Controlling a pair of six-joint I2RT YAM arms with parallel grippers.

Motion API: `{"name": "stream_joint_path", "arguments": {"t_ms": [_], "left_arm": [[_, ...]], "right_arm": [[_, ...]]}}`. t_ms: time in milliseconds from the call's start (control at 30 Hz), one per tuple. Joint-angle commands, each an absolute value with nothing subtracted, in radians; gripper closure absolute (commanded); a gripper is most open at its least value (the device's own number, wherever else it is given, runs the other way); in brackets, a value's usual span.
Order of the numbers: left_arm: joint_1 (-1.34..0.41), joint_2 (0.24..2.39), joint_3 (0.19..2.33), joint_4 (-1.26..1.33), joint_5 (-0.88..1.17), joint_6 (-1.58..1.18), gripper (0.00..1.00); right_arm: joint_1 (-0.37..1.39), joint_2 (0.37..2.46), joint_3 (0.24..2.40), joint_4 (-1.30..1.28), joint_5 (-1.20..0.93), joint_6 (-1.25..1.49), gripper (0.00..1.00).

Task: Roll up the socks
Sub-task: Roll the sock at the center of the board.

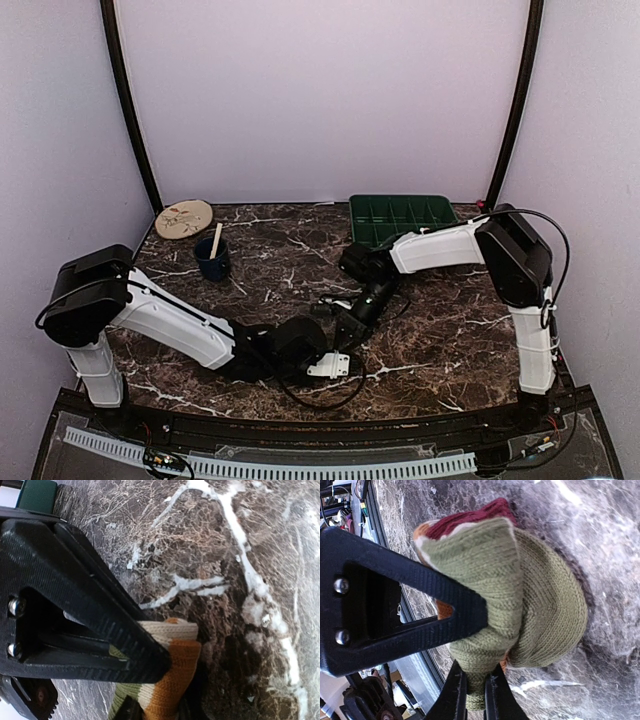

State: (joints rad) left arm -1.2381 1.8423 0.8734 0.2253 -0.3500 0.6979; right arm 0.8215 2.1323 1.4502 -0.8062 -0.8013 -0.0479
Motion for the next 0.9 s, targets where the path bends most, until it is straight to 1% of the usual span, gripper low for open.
{"name": "stream_joint_path", "arguments": {"t_ms": [0,100,133,300,433,467,500,533,600,633,867], "left_arm": [[-1.235,1.91,0.881,0.065,-0.298,0.672,0.8],[-1.234,1.936,0.907,0.003,-0.248,0.661,0.85],[-1.231,1.946,0.919,-0.012,-0.238,0.655,0.86],[-1.216,1.971,0.963,-0.117,-0.131,0.616,0.9],[-1.201,1.973,0.997,-0.183,-0.083,0.575,0.91],[-1.198,1.973,1.007,-0.2,-0.073,0.564,0.92],[-1.195,1.974,1.017,-0.215,-0.06,0.553,0.92],[-1.192,1.976,1.027,-0.229,-0.051,0.539,0.92],[-1.187,1.979,1.048,-0.252,-0.036,0.514,0.93],[-1.186,1.982,1.058,-0.262,-0.027,0.499,0.93],[-1.184,2.002,1.113,-0.347,0.05,0.416,0.96]], "right_arm": [[0.817,2.152,1.477,-0.795,-0.821,-0.054,1.0],[0.815,2.152,1.474,-0.793,-0.821,-0.051,1.0],[0.815,2.152,1.472,-0.792,-0.821,-0.051,0.98],[0.808,2.139,1.454,-0.777,-0.802,-0.034,0.83],[0.791,2.11,1.422,-0.755,-0.789,-0.018,0.74],[0.785,2.1,1.412,-0.745,-0.787,-0.014,0.71],[0.78,2.089,1.399,-0.736,-0.785,-0.009,0.62],[0.774,2.079,1.387,-0.725,-0.782,-0.003,0.55],[0.766,2.055,1.36,-0.701,-0.773,0.011,0.47],[0.761,2.042,1.345,-0.688,-0.767,0.019,0.45],[0.714,1.926,1.221,-0.591,-0.722,0.087,0.41]]}}
